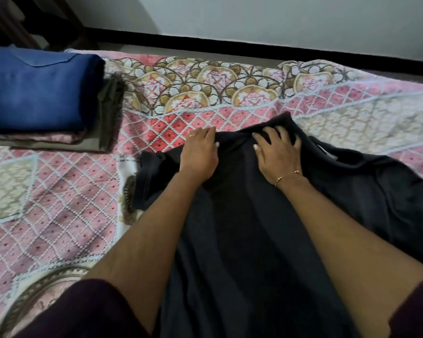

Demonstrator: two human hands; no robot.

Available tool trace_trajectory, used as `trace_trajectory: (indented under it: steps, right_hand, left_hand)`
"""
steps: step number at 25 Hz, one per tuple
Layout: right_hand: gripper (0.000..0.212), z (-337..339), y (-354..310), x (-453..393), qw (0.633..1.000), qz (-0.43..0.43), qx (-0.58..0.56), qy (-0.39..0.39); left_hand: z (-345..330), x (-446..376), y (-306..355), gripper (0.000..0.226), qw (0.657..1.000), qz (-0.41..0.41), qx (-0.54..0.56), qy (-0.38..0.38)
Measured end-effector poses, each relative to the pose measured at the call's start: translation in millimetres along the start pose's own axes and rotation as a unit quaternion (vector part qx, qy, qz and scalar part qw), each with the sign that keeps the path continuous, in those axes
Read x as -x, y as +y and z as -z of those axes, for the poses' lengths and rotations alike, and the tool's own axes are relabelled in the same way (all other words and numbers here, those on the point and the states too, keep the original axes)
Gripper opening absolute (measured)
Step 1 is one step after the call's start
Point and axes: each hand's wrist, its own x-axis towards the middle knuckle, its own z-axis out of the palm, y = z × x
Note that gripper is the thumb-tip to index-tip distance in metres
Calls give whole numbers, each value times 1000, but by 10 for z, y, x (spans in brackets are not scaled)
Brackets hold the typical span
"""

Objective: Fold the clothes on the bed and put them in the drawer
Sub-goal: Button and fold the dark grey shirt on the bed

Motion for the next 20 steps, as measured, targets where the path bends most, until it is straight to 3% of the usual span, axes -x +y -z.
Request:
trace_trajectory:
  steps: [2, 7, 11, 12, 14, 16, 18, 20]
  right_hand:
    - [56, -24, 171, -96, 999, 33, 12, -9]
    - [47, -137, 271, -192, 998, 47, 6, -38]
    - [50, -174, 249, -224, 996, 46, 37, -71]
    - [50, -177, 237, -234, 995, 47, 40, -83]
    - [46, -145, 265, -161, 997, 37, -9, -61]
    - [35, -79, 358, 43, 993, 11, -72, 88]
    - [28, -5, 627, 378, 969, -62, -78, 226]
    - [24, 76, 941, 707, 951, -140, -57, 269]
  left_hand:
    - [-51, -255, 96, 45, 997, 7, -55, -48]
    - [-141, -517, 38, 33, 987, 63, -144, 22]
    - [-289, -497, 60, 32, 984, 116, -130, 40]
    - [-312, -473, 127, 33, 985, 101, -124, 66]
    - [-378, -400, 351, 32, 984, -6, -121, 129]
    - [-497, -280, 603, 26, 965, -147, -120, 183]
    - [-621, -178, 899, 21, 947, -247, -102, 182]
    - [-716, -133, 1199, 22, 938, -298, -82, 155]
